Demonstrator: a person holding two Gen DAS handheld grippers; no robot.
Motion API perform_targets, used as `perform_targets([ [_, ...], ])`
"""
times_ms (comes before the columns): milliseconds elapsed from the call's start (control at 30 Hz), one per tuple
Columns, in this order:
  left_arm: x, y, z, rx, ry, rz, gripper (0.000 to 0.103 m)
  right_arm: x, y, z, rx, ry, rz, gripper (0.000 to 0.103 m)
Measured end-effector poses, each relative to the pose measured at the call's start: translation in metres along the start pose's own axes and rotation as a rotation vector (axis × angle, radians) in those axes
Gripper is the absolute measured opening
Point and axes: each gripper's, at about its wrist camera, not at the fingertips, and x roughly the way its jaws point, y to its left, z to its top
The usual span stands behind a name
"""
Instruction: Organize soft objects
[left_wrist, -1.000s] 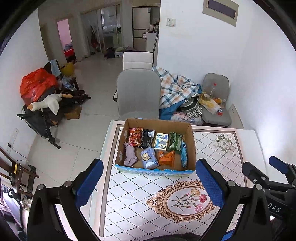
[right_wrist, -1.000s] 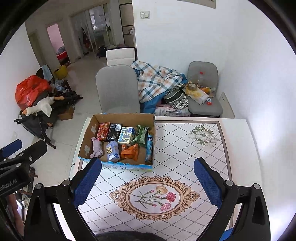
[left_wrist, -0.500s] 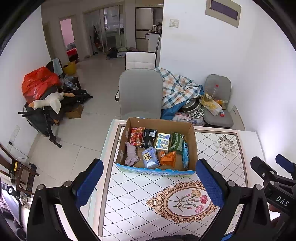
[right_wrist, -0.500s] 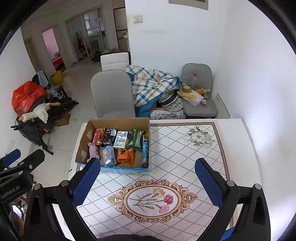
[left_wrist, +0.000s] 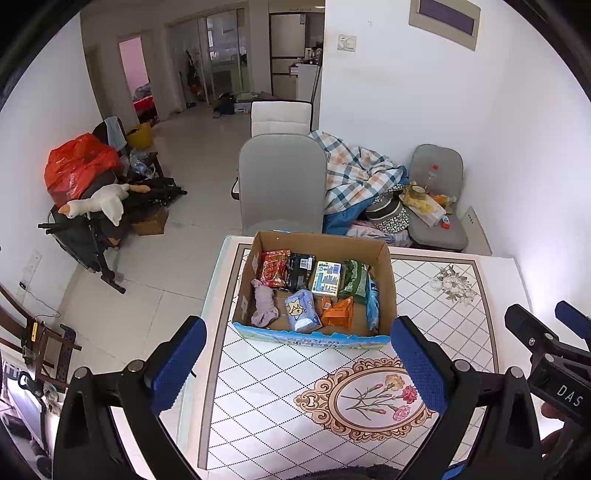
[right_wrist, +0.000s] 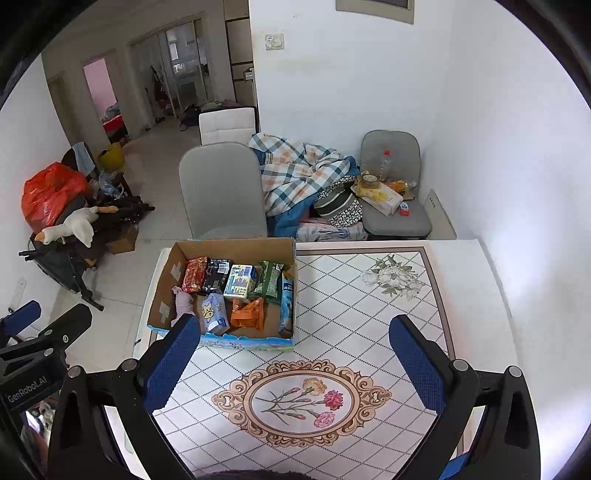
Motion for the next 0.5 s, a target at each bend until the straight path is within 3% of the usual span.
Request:
perform_targets([
  [500, -0.0006, -0.0007, -0.0018, -0.002, -0.008, 0.0, 0.102, -0.0025, 0.0025, -0.0037, 0.0, -0.012, -0.016, 0.103],
])
